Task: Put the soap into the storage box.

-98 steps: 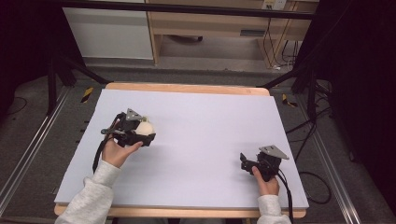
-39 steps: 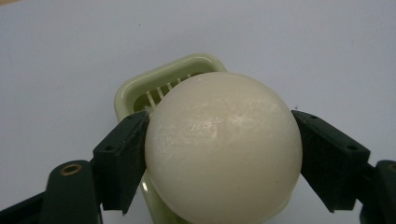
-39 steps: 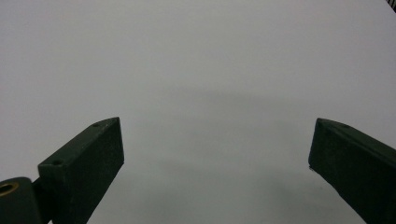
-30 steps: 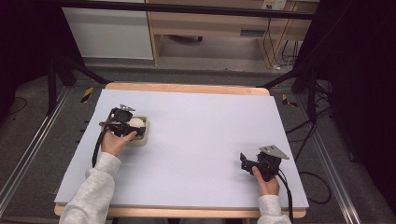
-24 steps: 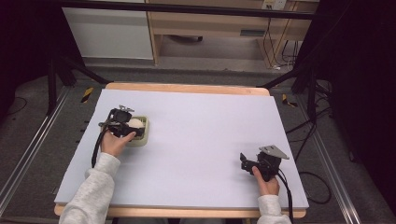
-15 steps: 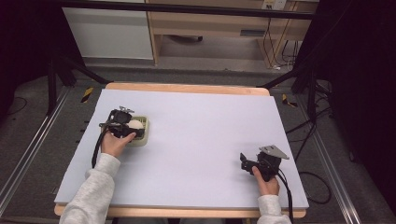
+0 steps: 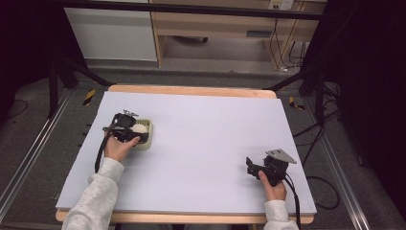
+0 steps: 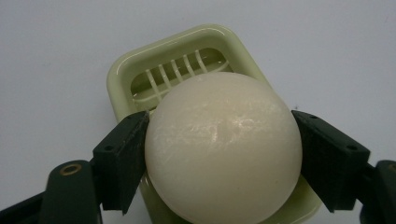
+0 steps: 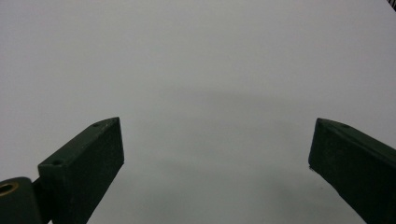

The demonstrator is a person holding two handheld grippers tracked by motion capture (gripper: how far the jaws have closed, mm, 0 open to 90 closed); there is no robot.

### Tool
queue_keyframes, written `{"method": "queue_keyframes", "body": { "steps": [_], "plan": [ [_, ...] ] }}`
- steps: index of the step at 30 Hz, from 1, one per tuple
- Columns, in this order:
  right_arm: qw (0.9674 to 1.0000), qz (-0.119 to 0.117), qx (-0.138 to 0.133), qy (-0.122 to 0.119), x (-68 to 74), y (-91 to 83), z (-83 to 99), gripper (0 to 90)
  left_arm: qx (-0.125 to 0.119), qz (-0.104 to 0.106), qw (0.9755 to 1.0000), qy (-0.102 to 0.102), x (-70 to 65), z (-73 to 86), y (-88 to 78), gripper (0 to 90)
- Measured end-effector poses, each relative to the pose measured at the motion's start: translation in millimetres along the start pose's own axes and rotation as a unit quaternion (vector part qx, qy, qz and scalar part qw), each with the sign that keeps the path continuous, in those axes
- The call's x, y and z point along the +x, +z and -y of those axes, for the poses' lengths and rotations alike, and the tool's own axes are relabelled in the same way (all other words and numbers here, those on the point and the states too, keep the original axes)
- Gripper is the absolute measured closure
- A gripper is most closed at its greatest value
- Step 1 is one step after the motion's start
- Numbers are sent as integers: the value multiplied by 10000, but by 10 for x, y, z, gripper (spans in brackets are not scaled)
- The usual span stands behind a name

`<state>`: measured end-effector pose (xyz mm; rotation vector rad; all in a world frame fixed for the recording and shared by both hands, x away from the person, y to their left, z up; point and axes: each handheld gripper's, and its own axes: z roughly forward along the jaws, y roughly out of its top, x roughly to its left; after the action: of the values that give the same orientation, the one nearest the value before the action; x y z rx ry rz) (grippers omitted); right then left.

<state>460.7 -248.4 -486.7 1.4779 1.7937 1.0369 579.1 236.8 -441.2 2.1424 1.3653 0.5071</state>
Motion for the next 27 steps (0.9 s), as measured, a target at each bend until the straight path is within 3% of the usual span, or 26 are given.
{"method": "queue_keyframes", "body": {
  "steps": [10,13,20,27],
  "plan": [
    [10000,4,-1,-3,1,0,0,37,-14,-11,10000,34,-4,7,0,218],
    [10000,2,3,-3,0,1,0,37,-187,5,9998,1,6,-7,-56,217],
    [10000,6,3,-4,2,0,0,37,-318,-19,9995,61,-2,-13,-159,199],
    [10000,8,5,-3,1,1,0,37,-577,54,9982,132,-39,85,-346,176]
  ]
}}
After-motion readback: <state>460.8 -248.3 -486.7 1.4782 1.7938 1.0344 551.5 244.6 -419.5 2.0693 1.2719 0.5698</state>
